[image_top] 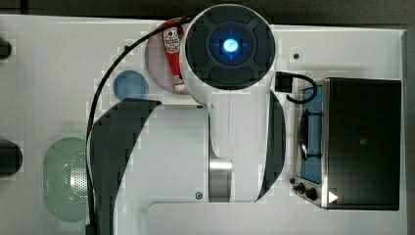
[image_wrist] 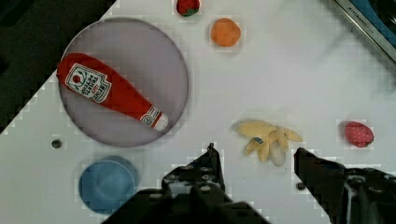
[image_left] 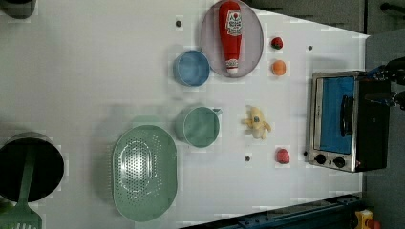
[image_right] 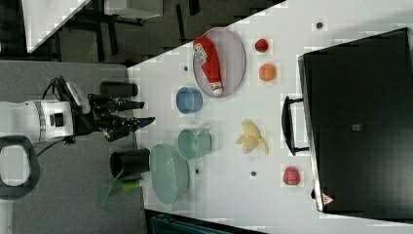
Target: Pick Banana and place it in mug.
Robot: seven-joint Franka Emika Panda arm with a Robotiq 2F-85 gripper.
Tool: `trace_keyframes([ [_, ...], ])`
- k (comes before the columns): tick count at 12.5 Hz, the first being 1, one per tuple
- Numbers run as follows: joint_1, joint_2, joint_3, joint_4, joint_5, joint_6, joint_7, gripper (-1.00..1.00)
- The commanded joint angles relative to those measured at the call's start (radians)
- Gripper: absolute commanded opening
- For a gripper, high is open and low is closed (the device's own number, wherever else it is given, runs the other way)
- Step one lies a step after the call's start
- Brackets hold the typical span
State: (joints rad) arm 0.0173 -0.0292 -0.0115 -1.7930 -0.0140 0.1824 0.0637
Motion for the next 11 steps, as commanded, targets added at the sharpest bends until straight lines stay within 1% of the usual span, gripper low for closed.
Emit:
trace_keyframes([
  [1, 0.01, -0.445, -0.062, -0.22, 0.007, -0.239, 0.024, 0.57],
  [3, 0.01, -0.444, -0.062, -0.227, 0.007, -0.239, 0.024, 1.0],
  [6, 0.01, -0.422, -0.062, -0.281, 0.007, -0.181, -0.012, 1.0],
  [11, 0.01, -0.317, -0.064, -0.479, 0.007, 0.109, -0.249, 1.0],
])
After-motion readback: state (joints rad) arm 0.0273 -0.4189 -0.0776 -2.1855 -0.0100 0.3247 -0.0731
